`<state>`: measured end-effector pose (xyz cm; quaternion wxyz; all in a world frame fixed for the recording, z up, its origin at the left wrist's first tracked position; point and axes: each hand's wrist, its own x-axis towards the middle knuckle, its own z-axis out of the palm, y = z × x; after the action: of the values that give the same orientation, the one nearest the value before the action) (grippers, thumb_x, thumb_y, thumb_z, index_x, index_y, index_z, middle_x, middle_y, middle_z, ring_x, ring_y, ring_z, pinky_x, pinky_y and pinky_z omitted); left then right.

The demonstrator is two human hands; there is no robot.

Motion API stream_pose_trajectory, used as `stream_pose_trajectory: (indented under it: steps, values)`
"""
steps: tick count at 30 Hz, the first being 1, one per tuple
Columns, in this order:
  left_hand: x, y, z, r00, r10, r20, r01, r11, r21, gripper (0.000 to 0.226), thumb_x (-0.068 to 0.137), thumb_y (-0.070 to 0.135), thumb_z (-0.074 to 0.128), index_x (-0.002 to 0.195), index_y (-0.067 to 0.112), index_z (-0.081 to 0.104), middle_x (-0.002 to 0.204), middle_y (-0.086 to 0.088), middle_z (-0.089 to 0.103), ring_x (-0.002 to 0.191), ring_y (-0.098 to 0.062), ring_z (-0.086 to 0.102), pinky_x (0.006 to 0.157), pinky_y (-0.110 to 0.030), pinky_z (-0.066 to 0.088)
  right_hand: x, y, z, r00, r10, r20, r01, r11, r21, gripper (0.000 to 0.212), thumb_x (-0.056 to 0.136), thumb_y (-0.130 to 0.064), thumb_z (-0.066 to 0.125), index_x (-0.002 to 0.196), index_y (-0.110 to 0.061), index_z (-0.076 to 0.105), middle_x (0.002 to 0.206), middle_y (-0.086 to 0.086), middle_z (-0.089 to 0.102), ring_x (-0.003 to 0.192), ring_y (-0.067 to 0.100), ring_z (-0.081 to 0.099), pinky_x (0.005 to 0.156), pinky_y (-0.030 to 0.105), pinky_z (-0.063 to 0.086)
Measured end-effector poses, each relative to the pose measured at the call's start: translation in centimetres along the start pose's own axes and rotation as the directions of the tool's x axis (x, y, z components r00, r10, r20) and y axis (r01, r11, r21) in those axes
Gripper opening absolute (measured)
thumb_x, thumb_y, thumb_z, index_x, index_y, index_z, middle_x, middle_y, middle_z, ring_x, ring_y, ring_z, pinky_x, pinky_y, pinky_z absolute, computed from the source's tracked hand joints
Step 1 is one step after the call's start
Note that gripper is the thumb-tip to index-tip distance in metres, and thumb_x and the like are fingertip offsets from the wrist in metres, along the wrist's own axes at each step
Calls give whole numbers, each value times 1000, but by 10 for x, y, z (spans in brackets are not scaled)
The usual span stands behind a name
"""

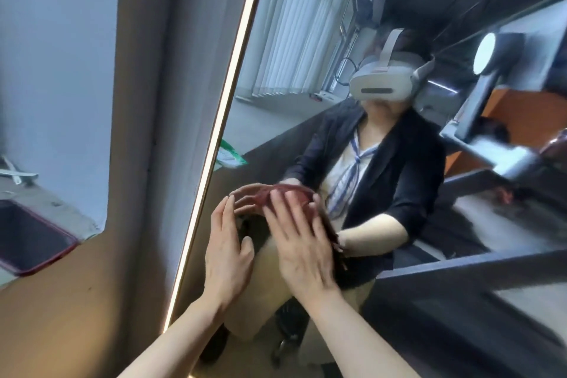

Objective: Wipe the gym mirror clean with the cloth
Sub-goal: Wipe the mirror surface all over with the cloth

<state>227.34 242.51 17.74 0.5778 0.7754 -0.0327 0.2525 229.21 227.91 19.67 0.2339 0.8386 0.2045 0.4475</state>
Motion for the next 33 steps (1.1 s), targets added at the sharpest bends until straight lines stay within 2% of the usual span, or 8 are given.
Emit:
stream_pose_trajectory:
  steps: [2, 6, 11, 14, 19, 23, 29, 33]
  values:
    - [2, 1, 8, 999, -12, -41, 11, 1000, -23, 70, 90, -6, 62, 151, 15, 35, 156, -4, 33, 131, -10, 41, 106, -8, 25, 16, 23, -16, 966, 217, -142, -220, 976, -6, 59, 94, -10, 49, 152, -15, 41, 165, 11, 17, 152, 31, 17, 121, 49, 15]
    - [4, 9, 25, 990, -62, -127, 56, 997, -49, 68, 91, -3, 62, 151, 15, 35, 156, -4, 31, 138, -19, 39, 113, -28, 25, 95, 54, -45, 804, 484, -344, -499, 865, 52, 52, 102, -18, 52, 152, -14, 43, 161, 15, 29, 148, 38, 26, 121, 51, 16]
    - [4, 5, 31, 979, -44, -197, 25, 995, -100, 73, 87, -12, 58, 151, 14, 35, 151, -8, 39, 133, -22, 46, 115, -44, 38, 110, 20, -26, 972, 160, -174, -168, 985, -32, 63, 97, -21, 40, 159, -18, 26, 166, 10, 20, 152, 33, 10, 122, 51, -1]
    - [3, 0, 31, 979, -22, -203, -3, 993, -122, 73, 86, -15, 57, 149, 17, 37, 149, -4, 42, 130, -19, 49, 112, -47, 43, 78, 3, -10, 998, -4, -61, 1, 999, -53, 73, 97, -26, 51, 160, -17, 18, 168, 11, 10, 153, 32, -1, 123, 51, -11]
    - [-5, -2, 28, 986, -2, -167, -20, 992, -126, 70, 89, -13, 55, 150, 19, 39, 152, 1, 41, 131, 0, 38, 114, -25, 31, 0, -8, 9, 990, -134, 47, 139, 984, -113, 71, 94, -18, 51, 159, -14, 22, 168, 10, 9, 154, 31, -9, 124, 48, -2]
    - [-22, -2, 28, 996, 49, -68, -56, 992, -111, 77, 90, -11, 57, 146, 32, 30, 155, 2, 36, 133, -4, 35, 112, -21, 25, -66, 14, 7, 996, -86, 39, 89, 992, -93, 62, 89, -7, 36, 149, -19, 46, 165, 5, 20, 155, 25, -1, 121, 46, 13]
    - [-53, 9, 52, 996, 78, 36, -75, 993, -96, 73, 86, -7, 65, 148, 18, 37, 160, -2, 28, 137, -13, 31, 114, -49, 34, -51, 35, -11, 977, 207, -44, -209, 976, -52, 59, 97, -17, 45, 155, -20, 33, 163, 10, 21, 152, 32, 8, 124, 49, 2]
    - [-72, 13, 73, 977, 183, 109, -179, 983, -39, 77, 80, -13, 64, 149, 11, 40, 162, -7, 25, 146, -25, 31, 113, -61, 36, -41, 34, -7, 991, 133, -8, -133, 990, -55, 66, 100, -27, 54, 159, -23, 24, 166, 5, 14, 154, 30, 1, 124, 51, 2]
